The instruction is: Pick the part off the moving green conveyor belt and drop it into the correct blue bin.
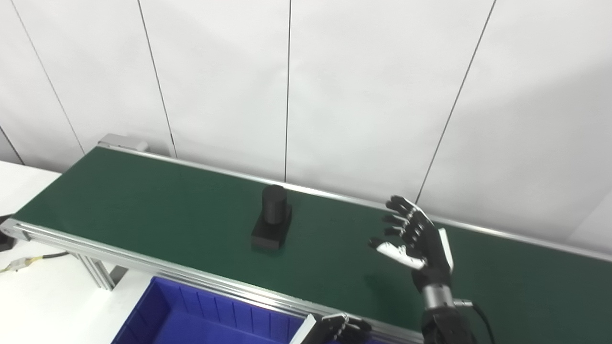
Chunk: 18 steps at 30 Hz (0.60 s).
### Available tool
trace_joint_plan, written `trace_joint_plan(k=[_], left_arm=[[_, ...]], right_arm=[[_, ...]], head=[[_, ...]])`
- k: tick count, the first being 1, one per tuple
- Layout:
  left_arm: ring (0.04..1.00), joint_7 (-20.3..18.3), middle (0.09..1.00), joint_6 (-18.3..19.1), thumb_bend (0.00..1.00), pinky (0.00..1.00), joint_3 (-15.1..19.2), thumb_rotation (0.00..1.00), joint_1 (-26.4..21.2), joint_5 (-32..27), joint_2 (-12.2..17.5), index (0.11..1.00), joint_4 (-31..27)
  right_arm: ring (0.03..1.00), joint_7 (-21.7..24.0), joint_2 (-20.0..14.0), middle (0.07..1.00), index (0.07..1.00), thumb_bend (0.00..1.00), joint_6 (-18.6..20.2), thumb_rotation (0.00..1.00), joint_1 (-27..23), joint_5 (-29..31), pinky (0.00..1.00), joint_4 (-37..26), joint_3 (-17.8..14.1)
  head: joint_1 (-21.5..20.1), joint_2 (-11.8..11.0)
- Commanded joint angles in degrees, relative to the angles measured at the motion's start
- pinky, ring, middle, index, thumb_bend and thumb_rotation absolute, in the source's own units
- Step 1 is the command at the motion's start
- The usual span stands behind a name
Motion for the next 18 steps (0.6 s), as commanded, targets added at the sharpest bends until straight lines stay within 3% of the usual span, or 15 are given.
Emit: trace_joint_plan(k=[1,18], left_arm=[[0.628,0.2,0.664,-2.3,0.94,0.59,0.3,0.0,-0.6,-0.2,0.2,0.674,-1.8],[0.628,-0.1,0.661,-2.3,0.95,0.59,0.5,0.0,-0.5,-0.5,0.4,0.672,-2.0]], right_arm=[[0.672,-0.4,0.5,0.776,0.776,0.9,-2.5,0.16,-3.1,0.0,0.54,-0.6,0.4],[0.694,-2.6,-0.7,0.79,0.788,0.88,-2.5,0.18,-2.5,-1.0,0.56,-1.7,1.5]], head=[[0.0,0.1],[-0.6,0.3]])
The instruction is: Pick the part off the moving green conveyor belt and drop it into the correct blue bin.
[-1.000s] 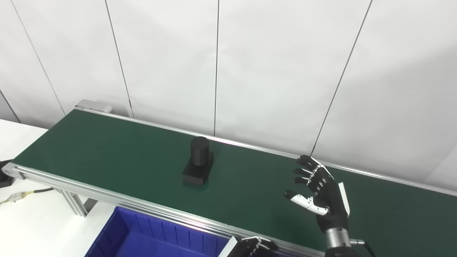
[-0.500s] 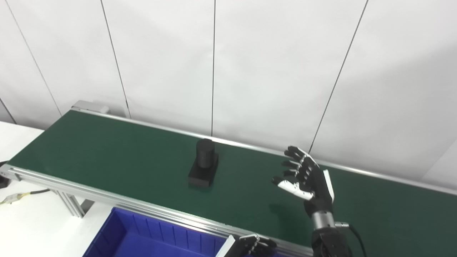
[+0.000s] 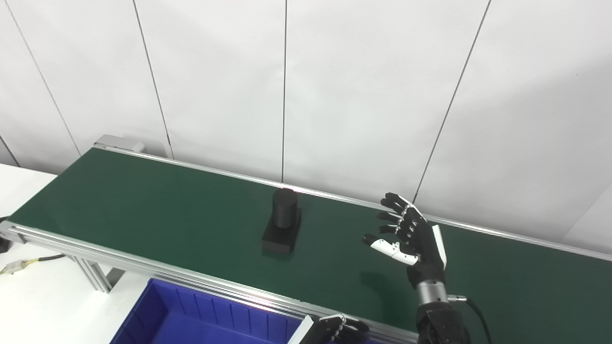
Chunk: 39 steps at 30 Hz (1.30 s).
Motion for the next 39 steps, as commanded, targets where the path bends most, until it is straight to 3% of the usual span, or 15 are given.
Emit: trace_joint_plan(k=[1,9,17,28,39], left_arm=[[0.626,0.2,0.66,-2.3,0.95,0.59,0.4,0.0,-0.5,-0.4,0.2,0.672,-2.1],[0.625,0.5,0.66,-2.3,0.95,0.58,0.2,0.0,-0.3,0.0,0.3,0.673,-2.7],[0.632,-0.5,0.665,-2.3,0.93,0.59,0.7,0.0,0.7,-1.2,0.9,0.677,-5.3],[0.639,-1.1,0.673,-2.3,0.88,0.6,0.6,0.0,1.3,-1.8,1.6,0.695,-7.0],[0.639,-1.1,0.671,-2.3,0.89,0.6,0.8,0.0,1.7,-1.7,1.6,0.692,-7.2]], right_arm=[[0.69,-0.2,-0.1,0.79,0.788,0.87,-2.5,0.17,-1.9,-0.1,0.56,-1.9,0.3],[0.683,-0.4,-0.3,0.787,0.788,0.87,-2.5,0.15,-2.2,-0.1,0.56,-1.4,0.5],[0.683,-1.2,0.7,0.785,0.783,0.93,-2.5,0.12,-4.2,0.0,0.55,1.4,0.5],[0.658,-3.5,0.6,0.777,0.767,0.95,-2.5,0.14,-7.9,-1.5,0.54,6.8,1.5],[0.677,-5.2,-0.1,0.791,0.771,0.95,-2.5,0.18,-9.8,-3.1,0.57,11.6,2.4]], head=[[0.0,0.0],[-0.4,0.8],[-5.2,3.3],[-6.0,3.6],[-5.8,3.6]])
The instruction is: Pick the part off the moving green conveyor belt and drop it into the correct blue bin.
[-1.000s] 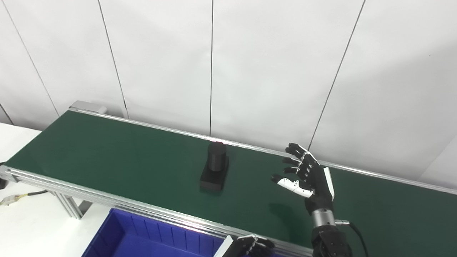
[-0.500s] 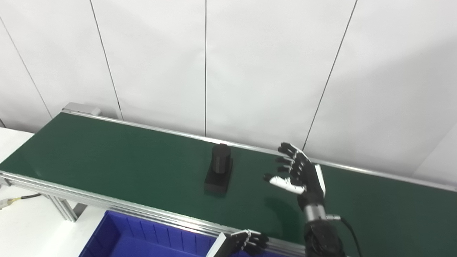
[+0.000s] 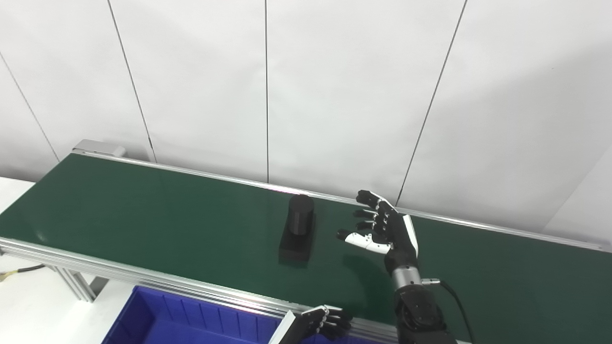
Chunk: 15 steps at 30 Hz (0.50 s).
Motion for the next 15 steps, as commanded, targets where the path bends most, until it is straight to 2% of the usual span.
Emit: trace_joint_plan(k=[1,15], left_arm=[[0.639,-0.2,0.672,-2.3,0.88,0.6,0.3,0.0,-0.3,-0.1,0.0,0.693,-1.6],[0.639,0.1,0.672,-2.3,0.88,0.6,0.2,0.0,0.1,0.3,-0.2,0.696,-2.3]], right_arm=[[0.673,-0.7,-0.1,0.786,0.768,0.95,-2.5,0.17,-3.8,-0.1,0.56,0.1,0.1],[0.664,-3.8,-1.2,0.766,0.765,0.97,-2.5,0.16,-8.3,-3.4,0.52,6.9,2.4]], head=[[0.1,0.1],[0.4,0.3]])
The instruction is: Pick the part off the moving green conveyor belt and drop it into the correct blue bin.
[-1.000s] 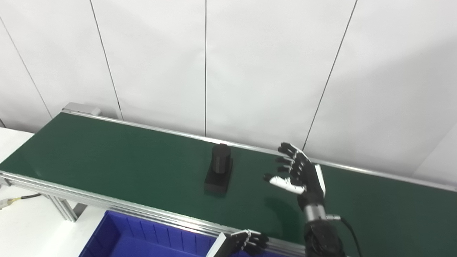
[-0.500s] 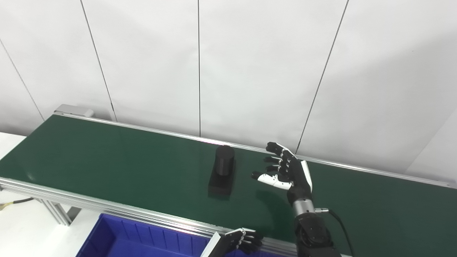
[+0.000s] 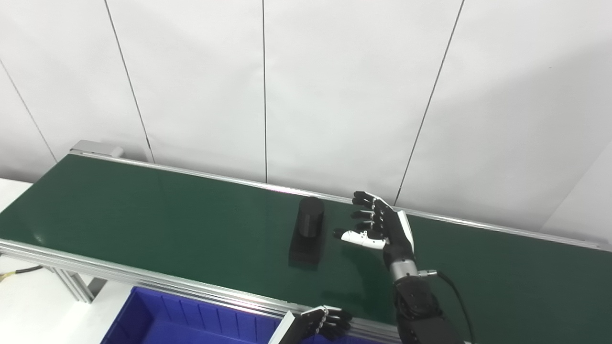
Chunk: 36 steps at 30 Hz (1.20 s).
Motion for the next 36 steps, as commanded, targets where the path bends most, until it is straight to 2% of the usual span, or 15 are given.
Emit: trace_joint_plan(k=[1,9,17,36], left_arm=[[0.639,0.0,0.672,-2.3,0.88,0.6,0.2,0.0,-0.2,0.0,-0.2,0.697,-2.0],[0.647,-0.6,0.68,-2.3,0.87,0.62,0.7,0.0,0.5,-0.1,-0.5,0.702,-2.8],[0.635,0.3,0.678,-2.3,0.87,0.58,0.5,0.0,0.7,1.2,-0.6,0.703,-3.5],[0.635,-0.1,0.681,-2.3,0.86,0.59,0.6,0.0,0.8,1.2,-0.7,0.708,-3.7]], right_arm=[[0.664,-1.0,-0.2,0.766,0.764,0.97,-2.5,0.16,-3.4,-0.2,0.52,0.0,0.3],[0.674,-2.4,-0.3,0.767,0.762,0.98,-2.4,0.17,-5.3,-1.7,0.54,2.9,1.2],[0.66,-4.9,0.0,0.776,0.755,0.99,-2.4,0.19,-6.8,-3.5,0.54,4.9,2.8],[0.664,-3.7,0.6,0.767,0.744,1.0,-2.2,0.21,-6.5,-4.2,0.54,4.9,4.4]], head=[[0.1,0.1],[0.2,0.3],[0.4,0.6],[0.2,1.1]])
